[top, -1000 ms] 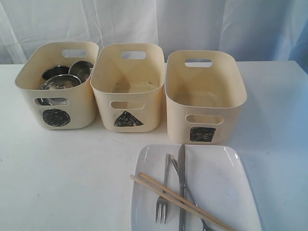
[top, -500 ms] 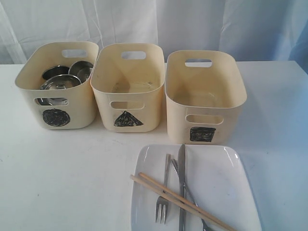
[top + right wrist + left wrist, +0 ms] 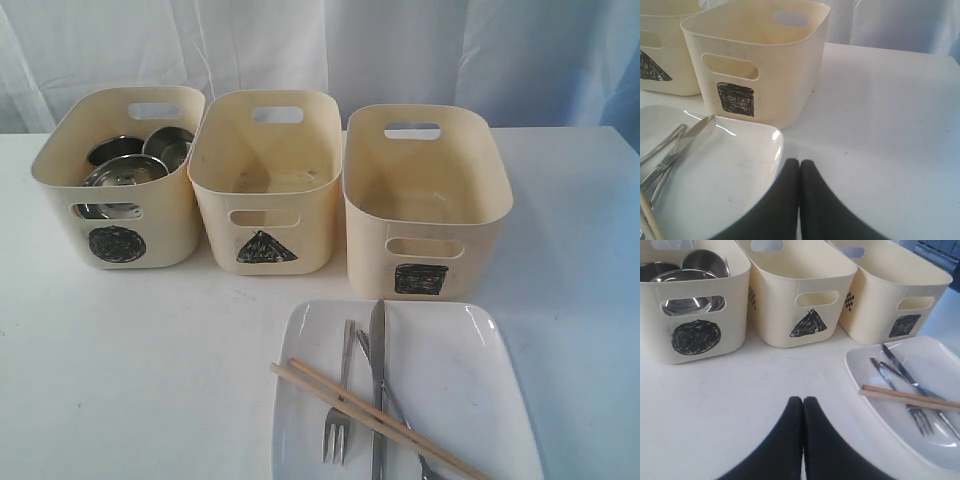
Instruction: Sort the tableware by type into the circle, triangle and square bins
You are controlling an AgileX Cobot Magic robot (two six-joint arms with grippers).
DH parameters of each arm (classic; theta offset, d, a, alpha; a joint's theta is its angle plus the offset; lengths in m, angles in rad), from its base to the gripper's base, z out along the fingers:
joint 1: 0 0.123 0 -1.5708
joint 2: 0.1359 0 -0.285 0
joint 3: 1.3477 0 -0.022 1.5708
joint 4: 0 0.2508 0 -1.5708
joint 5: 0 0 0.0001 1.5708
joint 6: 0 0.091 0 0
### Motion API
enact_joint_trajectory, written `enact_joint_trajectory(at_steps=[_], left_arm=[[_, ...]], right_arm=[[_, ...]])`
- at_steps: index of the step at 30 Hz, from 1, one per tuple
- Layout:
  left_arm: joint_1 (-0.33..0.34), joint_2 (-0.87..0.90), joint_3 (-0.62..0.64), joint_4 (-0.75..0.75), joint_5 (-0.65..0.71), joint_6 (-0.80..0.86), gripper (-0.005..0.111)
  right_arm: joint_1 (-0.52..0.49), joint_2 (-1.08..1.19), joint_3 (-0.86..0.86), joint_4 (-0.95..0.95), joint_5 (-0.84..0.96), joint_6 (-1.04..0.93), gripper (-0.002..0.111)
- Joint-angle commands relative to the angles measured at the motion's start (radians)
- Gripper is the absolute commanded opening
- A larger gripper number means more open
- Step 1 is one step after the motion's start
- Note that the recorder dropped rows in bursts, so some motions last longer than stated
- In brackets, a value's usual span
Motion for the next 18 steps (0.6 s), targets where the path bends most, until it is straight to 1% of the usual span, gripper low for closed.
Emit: enact_joint_trajectory(at_steps=[1, 4, 6, 8, 11, 14, 17, 18], left_arm=[[0.001, -0.011, 0.002, 0.058, 0.01, 0.146, 0.0], [0.001, -0.011, 0.002, 0.058, 0.015, 0.3, 0.0], [0.001, -0.011, 0.002, 0.058, 0.04, 0.371, 0.0], [0.003, -0.011, 0.002, 0.058, 0.091, 0.375, 0.0], [0.003, -0.011, 0.003, 0.054, 0.108, 0.367, 0.0], [0.003, -0.031, 0.005, 0.078, 0.095, 0.333, 0.0], [0.005, -0.089, 0.038, 0.096, 0.059, 0.319, 0.0], [0.015, -0.115, 0.054, 0.094, 0.052, 0.319, 0.0]], right_arm=[[-0.004, -0.005, 0.002, 0.0, -0.004, 0.0, 0.0], [-0.004, -0.005, 0.002, 0.0, -0.004, 0.0, 0.0], [-0.004, -0.005, 0.002, 0.0, -0.004, 0.0, 0.0], [-0.004, -0.005, 0.002, 0.0, -0.004, 0.0, 0.0], [-0.004, -0.005, 0.002, 0.0, -0.004, 0.0, 0.0], [-0.004, -0.005, 0.002, 0.0, -0.004, 0.0, 0.0], [-0.004, -0.005, 0.002, 0.0, -0.004, 0.0, 0.0], [-0.004, -0.005, 0.002, 0.0, -0.004, 0.0, 0.0]])
